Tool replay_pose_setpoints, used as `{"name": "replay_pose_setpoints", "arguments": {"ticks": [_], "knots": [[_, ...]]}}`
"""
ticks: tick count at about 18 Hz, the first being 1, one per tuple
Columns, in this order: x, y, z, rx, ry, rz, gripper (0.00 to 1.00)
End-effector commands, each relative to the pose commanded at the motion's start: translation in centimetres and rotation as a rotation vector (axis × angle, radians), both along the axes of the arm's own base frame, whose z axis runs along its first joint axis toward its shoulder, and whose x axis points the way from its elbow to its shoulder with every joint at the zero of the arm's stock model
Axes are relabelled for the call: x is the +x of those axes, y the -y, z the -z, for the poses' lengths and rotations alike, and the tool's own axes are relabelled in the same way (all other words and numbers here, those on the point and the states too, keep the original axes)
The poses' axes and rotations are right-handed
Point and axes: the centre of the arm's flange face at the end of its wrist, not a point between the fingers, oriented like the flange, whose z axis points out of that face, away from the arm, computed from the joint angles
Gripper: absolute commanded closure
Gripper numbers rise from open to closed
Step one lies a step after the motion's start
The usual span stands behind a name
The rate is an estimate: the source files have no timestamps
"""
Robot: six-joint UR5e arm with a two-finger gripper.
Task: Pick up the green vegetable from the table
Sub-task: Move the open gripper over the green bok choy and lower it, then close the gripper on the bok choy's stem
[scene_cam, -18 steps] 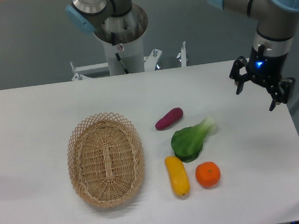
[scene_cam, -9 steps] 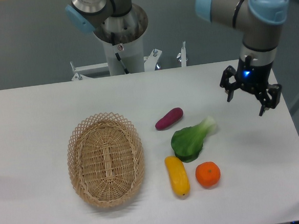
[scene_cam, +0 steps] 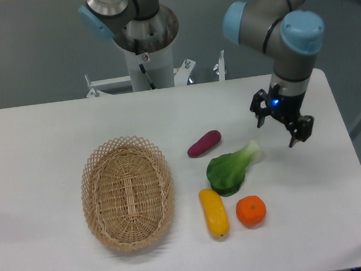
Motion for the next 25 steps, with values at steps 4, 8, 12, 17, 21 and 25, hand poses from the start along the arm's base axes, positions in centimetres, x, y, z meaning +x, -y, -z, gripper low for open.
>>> {"name": "replay_pose_setpoints", "arguments": {"ticks": [4,8,12,17,21,25], "knots": [[1.4,0.2,2.1,-0.009,0.025,0.008,0.0],[2.2,-0.6,4.5,-0.024,0.047,0.029,0.0],[2.6,-1.5,5.3,-0.029,0.051,0.044,0.0],[3.1,-1.1,7.0,-0.076,0.066,0.048,0.0],[3.0,-1.2,7.0,-0.067,0.045,0.046,0.0],[3.1,-1.1,7.8,-0.066,0.043,0.044,0.0]]}}
